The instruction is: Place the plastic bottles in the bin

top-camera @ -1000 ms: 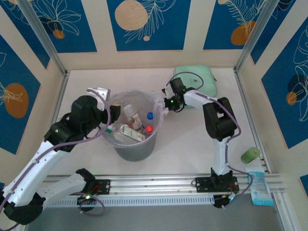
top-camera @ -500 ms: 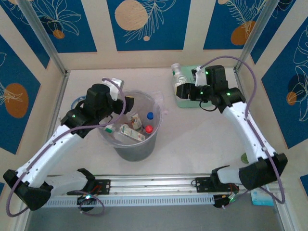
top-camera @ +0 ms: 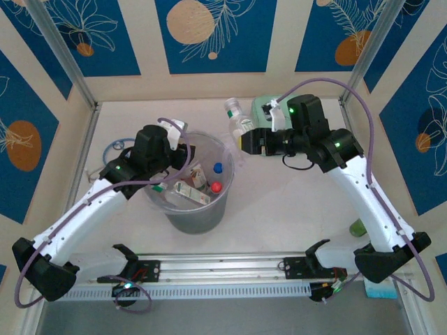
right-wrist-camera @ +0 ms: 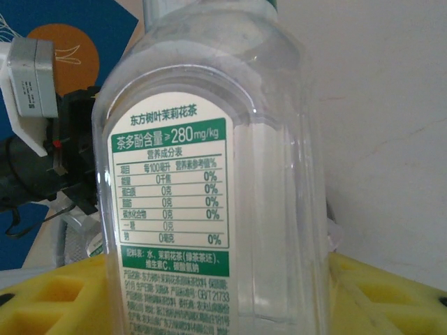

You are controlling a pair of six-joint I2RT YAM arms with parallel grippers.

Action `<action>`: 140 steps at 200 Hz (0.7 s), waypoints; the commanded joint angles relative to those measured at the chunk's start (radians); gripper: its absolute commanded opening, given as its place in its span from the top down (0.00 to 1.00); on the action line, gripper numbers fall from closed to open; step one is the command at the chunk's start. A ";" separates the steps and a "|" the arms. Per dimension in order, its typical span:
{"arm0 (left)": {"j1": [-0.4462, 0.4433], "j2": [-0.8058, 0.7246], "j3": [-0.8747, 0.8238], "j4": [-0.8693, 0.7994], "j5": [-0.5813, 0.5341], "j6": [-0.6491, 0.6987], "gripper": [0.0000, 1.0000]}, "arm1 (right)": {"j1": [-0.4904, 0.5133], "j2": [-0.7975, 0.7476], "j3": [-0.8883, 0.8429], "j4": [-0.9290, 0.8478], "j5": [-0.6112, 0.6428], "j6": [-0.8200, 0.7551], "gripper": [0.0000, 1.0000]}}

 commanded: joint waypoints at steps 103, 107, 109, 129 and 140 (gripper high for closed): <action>-0.030 0.105 -0.167 0.091 -0.001 -0.055 0.72 | 0.190 0.107 0.140 -0.120 0.022 0.026 0.90; -0.030 0.104 -0.166 0.092 0.002 -0.057 0.73 | 0.196 0.112 0.143 -0.122 0.025 0.027 0.91; -0.030 0.101 -0.165 0.093 0.002 -0.059 0.73 | 0.199 0.113 0.143 -0.123 0.026 0.029 0.90; -0.029 0.051 -0.145 0.088 -0.007 -0.064 0.73 | 0.215 0.121 0.140 -0.119 0.045 0.039 0.91; -0.028 0.012 -0.119 0.075 -0.014 -0.058 0.68 | 0.220 0.122 0.138 -0.111 0.046 0.043 0.91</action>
